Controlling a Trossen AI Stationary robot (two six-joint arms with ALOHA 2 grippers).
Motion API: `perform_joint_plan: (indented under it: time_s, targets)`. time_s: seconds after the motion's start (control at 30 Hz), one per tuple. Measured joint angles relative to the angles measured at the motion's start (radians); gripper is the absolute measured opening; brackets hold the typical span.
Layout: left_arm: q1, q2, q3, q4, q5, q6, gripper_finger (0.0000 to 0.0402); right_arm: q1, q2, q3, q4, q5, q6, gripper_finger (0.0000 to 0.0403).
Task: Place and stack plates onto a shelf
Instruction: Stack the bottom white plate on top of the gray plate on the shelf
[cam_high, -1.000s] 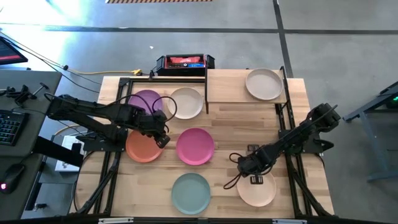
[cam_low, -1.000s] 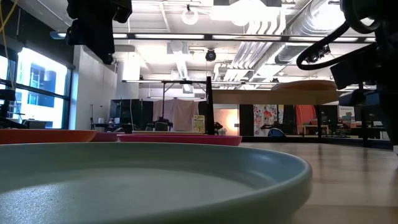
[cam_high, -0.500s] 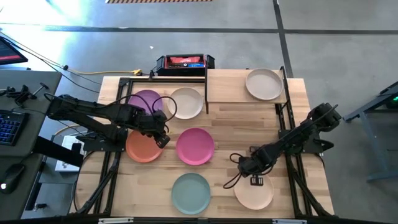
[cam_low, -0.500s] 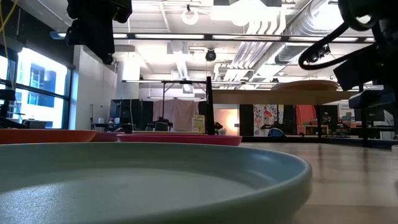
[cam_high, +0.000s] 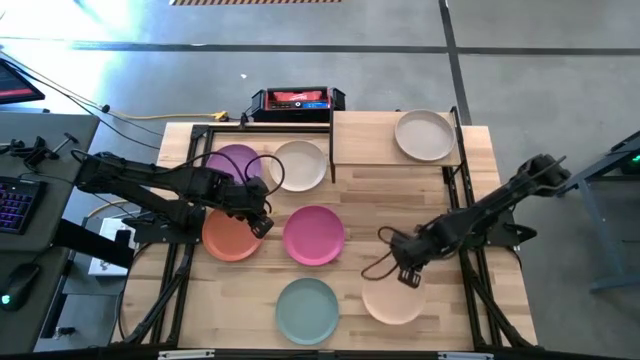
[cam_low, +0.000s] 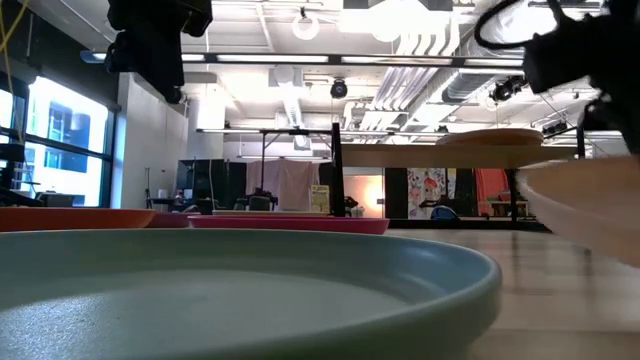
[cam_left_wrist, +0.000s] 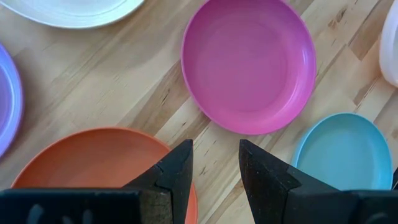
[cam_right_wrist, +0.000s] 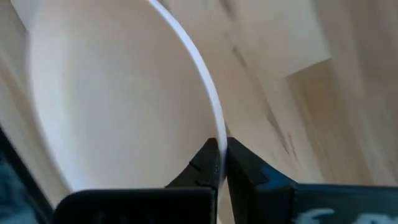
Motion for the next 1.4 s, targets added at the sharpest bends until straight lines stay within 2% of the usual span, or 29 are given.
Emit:
perform_joint_plan:
  time_s: [0.4, 0.6, 0.87, 1.17, 1.4]
  targets:
    - [0.0, 0.0, 0.0, 0.0, 0.0, 0.013, 0.0117, -0.184, -0.251, 0.0, -0.006, 0.154, 0.141, 0.0]
    - [0.0, 0.0, 0.0, -0.001, -0.011, 0.07, 0.0117, -0.323, -0.357, 0.0, -0.003, 0.165, 0.149, 0.0]
    - [0.016, 0.0, 0.0, 0.0, -0.098, 0.211, 0.0117, -0.548, -0.48, 0.001, 0.005, 0.169, 0.151, 0.0]
    - [0.098, 0.0, 0.0, 0.004, -0.251, 0.402, 0.0117, -0.794, -0.586, 0.002, 0.166, 0.247, 0.16, 0.0]
    - [0.179, 0.0, 0.0, 0.003, -0.266, 0.535, 0.0117, -0.942, -0.635, 0.002, 0.315, 0.308, 0.152, 0.0]
